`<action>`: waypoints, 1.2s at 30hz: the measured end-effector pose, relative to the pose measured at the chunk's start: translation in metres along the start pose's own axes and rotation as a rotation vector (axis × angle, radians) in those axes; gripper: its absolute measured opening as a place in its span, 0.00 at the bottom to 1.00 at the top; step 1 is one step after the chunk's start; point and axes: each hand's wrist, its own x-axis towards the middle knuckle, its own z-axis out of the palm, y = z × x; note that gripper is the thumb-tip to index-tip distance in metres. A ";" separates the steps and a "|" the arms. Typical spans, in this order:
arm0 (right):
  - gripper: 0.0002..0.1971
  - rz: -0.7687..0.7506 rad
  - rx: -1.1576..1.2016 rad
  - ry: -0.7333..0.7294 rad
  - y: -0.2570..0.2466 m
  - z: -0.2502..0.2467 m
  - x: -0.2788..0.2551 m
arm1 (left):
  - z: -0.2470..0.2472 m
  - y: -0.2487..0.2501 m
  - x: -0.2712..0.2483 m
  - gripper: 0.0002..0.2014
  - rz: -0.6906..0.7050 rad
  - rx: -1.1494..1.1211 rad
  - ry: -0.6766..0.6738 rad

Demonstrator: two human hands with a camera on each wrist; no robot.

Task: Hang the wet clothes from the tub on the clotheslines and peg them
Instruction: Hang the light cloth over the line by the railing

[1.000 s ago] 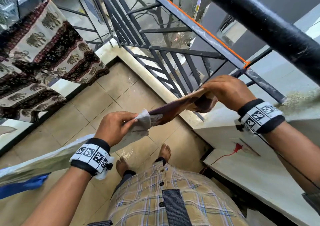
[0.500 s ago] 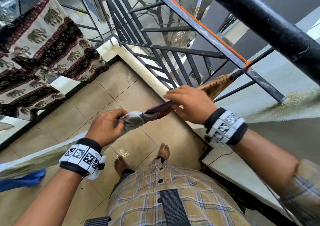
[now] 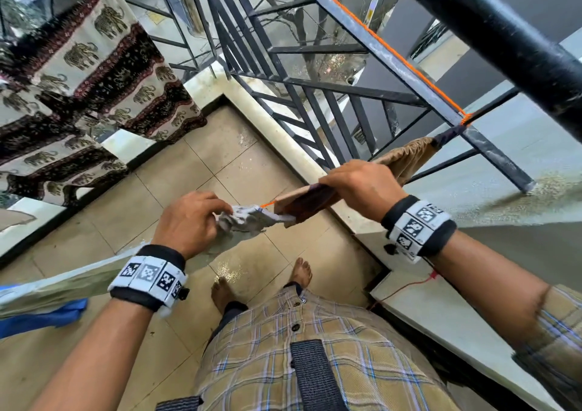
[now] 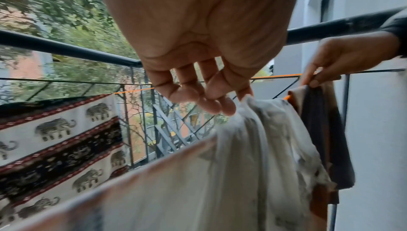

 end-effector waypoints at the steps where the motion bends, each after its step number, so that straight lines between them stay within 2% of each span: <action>1: 0.14 0.012 -0.006 0.021 0.006 -0.004 -0.004 | -0.002 -0.004 0.001 0.16 -0.044 -0.025 -0.013; 4: 0.14 0.023 -0.014 0.022 0.014 -0.011 -0.007 | 0.002 -0.003 0.001 0.18 -0.102 -0.199 -0.037; 8: 0.12 0.059 -0.032 -0.048 0.009 -0.012 0.000 | 0.016 0.013 0.001 0.22 -0.014 -0.259 -0.012; 12: 0.14 0.086 -0.046 -0.077 0.006 -0.013 -0.002 | 0.021 0.021 0.010 0.17 -0.025 -0.330 -0.006; 15: 0.14 0.053 -0.040 -0.042 -0.003 -0.011 -0.002 | 0.024 0.029 0.018 0.18 0.072 -0.301 -0.047; 19: 0.14 -0.015 -0.054 -0.047 -0.025 0.009 0.009 | 0.025 0.027 0.029 0.09 0.067 -0.270 0.005; 22: 0.11 0.008 -0.068 -0.044 -0.041 0.028 0.022 | 0.023 0.029 0.032 0.02 0.058 -0.288 0.019; 27: 0.08 0.043 -0.029 -0.101 -0.053 0.033 0.035 | 0.023 0.040 0.039 0.05 -0.002 -0.256 -0.016; 32: 0.12 0.096 0.014 -0.119 -0.059 0.025 0.035 | 0.017 0.022 0.026 0.12 0.011 -0.268 0.010; 36: 0.15 0.109 0.042 -0.010 -0.068 0.026 0.033 | 0.011 -0.015 0.000 0.16 -0.016 -0.216 0.018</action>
